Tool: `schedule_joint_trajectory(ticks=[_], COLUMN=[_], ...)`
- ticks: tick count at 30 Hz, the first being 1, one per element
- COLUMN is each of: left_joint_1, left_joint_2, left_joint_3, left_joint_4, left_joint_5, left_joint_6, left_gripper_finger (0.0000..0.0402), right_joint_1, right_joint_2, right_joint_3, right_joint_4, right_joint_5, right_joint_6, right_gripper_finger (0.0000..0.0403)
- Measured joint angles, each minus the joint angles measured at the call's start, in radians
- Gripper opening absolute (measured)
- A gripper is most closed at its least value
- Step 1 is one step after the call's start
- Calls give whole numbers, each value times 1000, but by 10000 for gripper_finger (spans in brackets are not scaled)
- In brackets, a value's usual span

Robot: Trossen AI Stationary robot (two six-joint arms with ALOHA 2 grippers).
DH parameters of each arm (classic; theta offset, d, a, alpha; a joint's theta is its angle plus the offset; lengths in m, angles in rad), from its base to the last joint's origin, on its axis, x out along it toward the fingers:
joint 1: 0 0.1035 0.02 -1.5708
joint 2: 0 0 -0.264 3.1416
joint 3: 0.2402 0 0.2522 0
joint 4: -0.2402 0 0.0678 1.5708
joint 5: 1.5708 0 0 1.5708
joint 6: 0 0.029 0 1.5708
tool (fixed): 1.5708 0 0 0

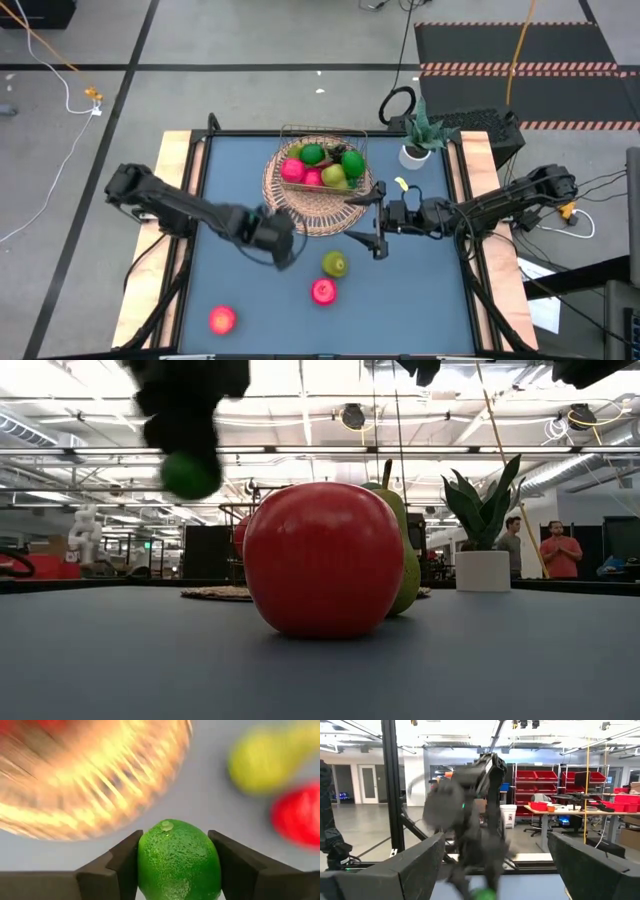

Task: Build produce basket
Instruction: Put the green lime into the gold wire basket, then put the green pear into the gold wire basket

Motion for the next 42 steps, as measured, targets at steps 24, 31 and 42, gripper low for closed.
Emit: schedule_joint_trajectory(ticks=[24,31,42], left_joint_1=[799,781,453], left_joint_2=[136,119,-161], left_joint_3=[69,69,71], left_joint_4=[405,331,335], left_joint_5=[-138,-90,-202], left_joint_6=[573,493,565], left_gripper_finger=[330,368,341], right_joint_1=[0,0,21], right_joint_2=[0,0,1], right_joint_3=[0,0,25], right_joint_4=[-14,-20,-157], right_joint_5=[0,0,52], right_joint_6=[-1,-2,-52], right_gripper_finger=[350,350,350])
